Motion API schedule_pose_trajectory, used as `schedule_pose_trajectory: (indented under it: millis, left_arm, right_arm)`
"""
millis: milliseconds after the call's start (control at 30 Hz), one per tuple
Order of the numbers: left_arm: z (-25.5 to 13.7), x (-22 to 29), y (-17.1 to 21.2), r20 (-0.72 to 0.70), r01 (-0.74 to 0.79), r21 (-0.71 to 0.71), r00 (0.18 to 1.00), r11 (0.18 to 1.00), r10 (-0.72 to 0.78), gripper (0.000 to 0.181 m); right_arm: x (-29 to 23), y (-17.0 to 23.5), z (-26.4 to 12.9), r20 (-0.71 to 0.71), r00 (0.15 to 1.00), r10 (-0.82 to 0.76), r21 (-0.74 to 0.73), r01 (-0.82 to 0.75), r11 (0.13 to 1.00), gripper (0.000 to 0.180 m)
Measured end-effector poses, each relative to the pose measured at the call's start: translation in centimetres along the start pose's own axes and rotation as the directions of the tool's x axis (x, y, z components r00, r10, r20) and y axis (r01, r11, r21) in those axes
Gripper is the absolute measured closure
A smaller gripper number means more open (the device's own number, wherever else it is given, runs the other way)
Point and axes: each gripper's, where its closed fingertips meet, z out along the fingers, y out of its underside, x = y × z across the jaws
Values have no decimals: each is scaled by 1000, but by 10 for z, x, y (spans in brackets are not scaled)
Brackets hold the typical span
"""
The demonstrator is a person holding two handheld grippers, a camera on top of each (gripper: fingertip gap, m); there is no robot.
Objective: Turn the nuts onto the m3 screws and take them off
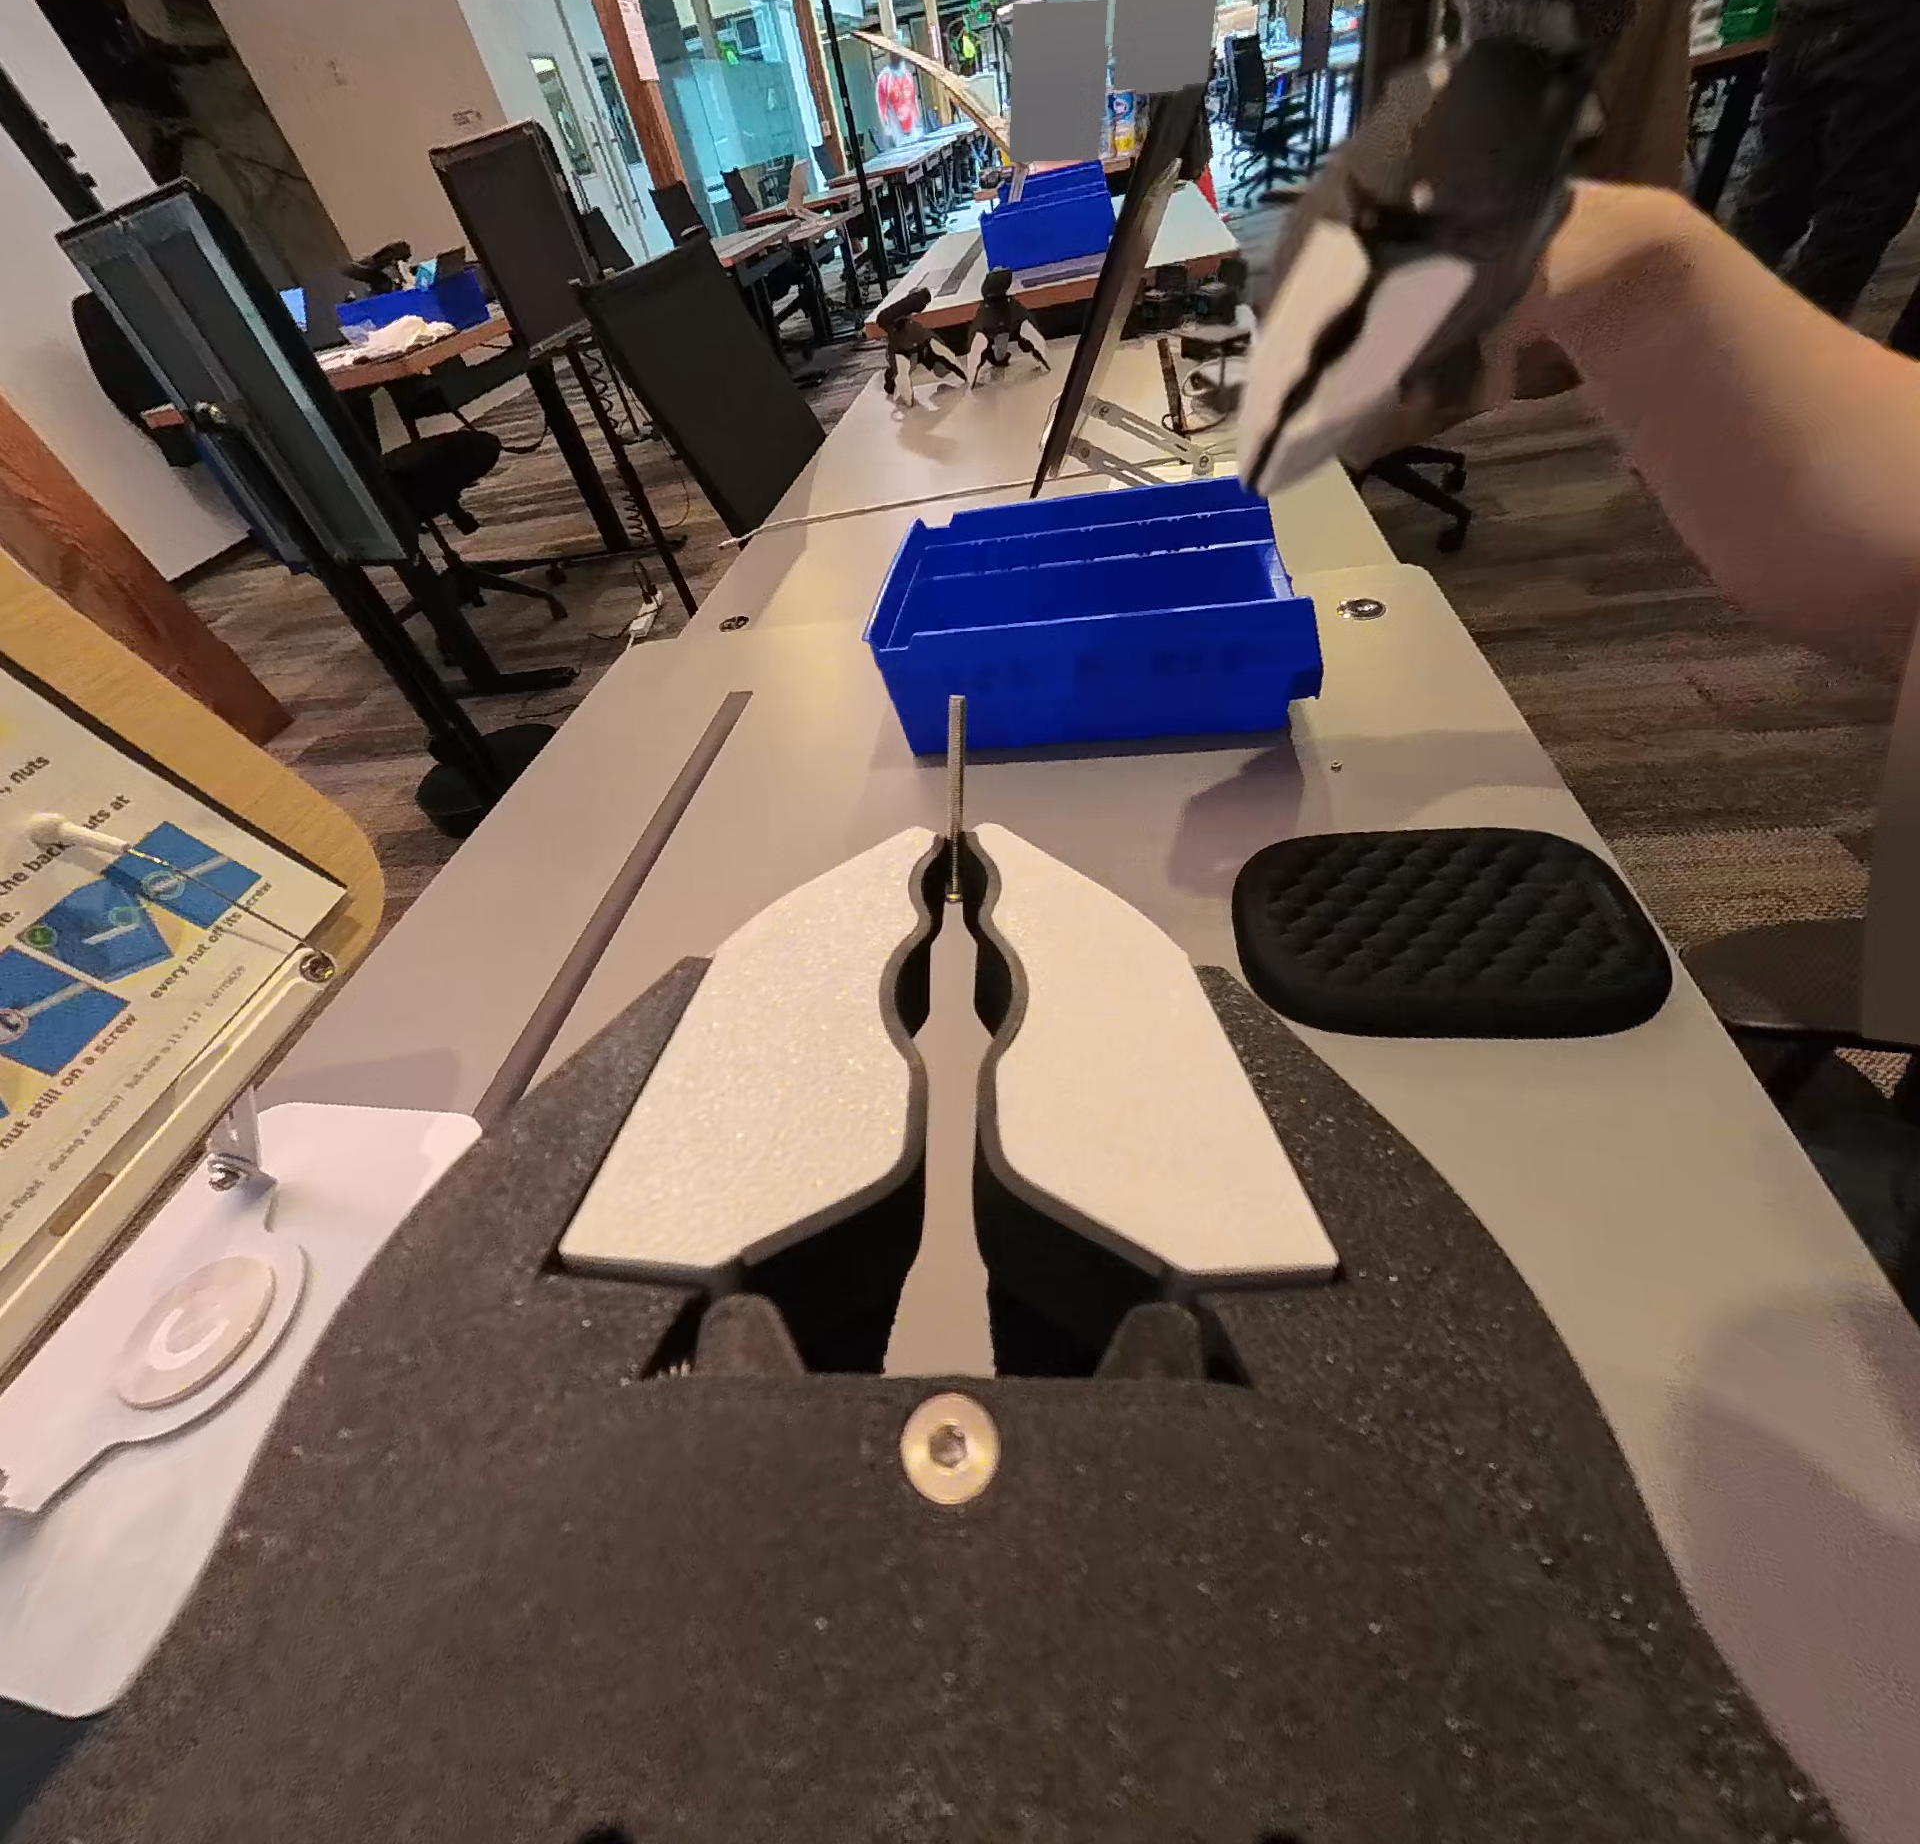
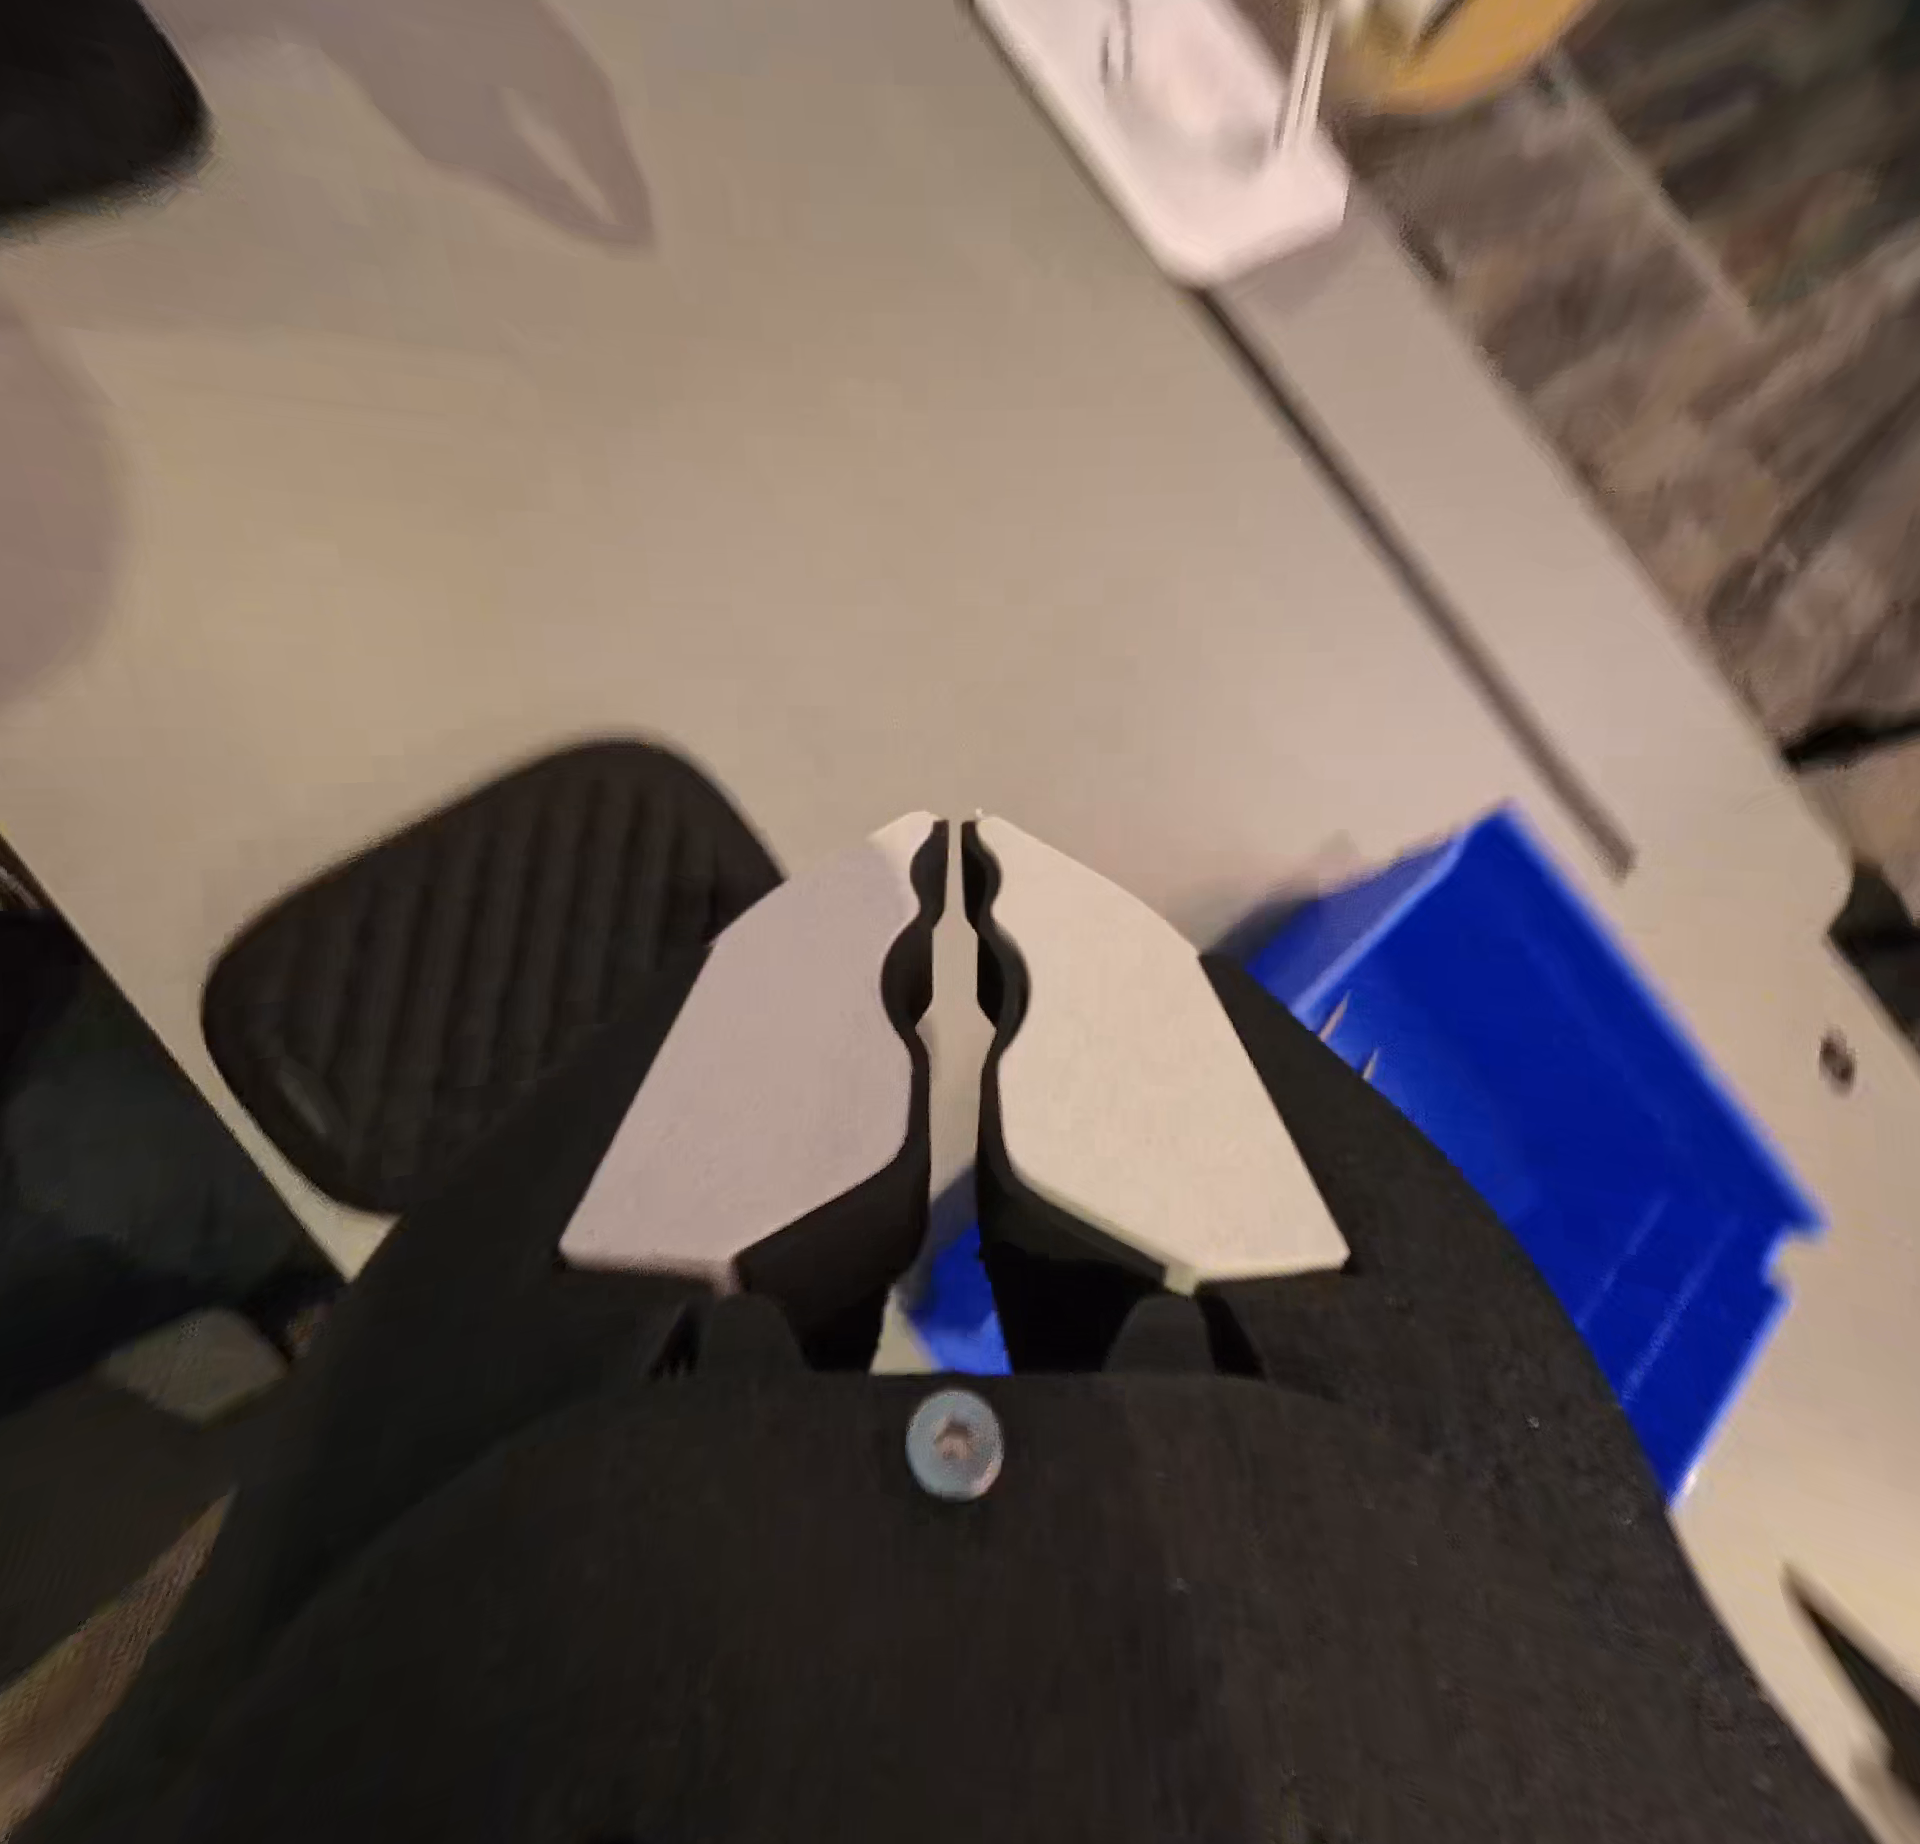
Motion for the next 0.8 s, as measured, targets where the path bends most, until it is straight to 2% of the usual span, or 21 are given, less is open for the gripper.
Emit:
schedule_pose_trajectory:
  millis: [133,267,433,800]
  left_arm:
    - [3,6,-2,-18,-6,2,1000,1000,6,179]
    - [8,10,-1,-34,-12,-13,999,1000,11,179]
    - [14,16,1,-48,-24,-35,999,999,23,179]
    - [14,24,-2,-67,-47,-42,997,998,45,179]
  right_arm:
    - [-47,106,10,-58,995,79,-158,-88,984,178]
    - [-69,165,25,-107,972,210,-121,-223,967,177]
    - [-63,181,41,-94,923,373,-8,-375,927,170]
    - [-60,203,54,-56,927,370,-71,-374,925,166]
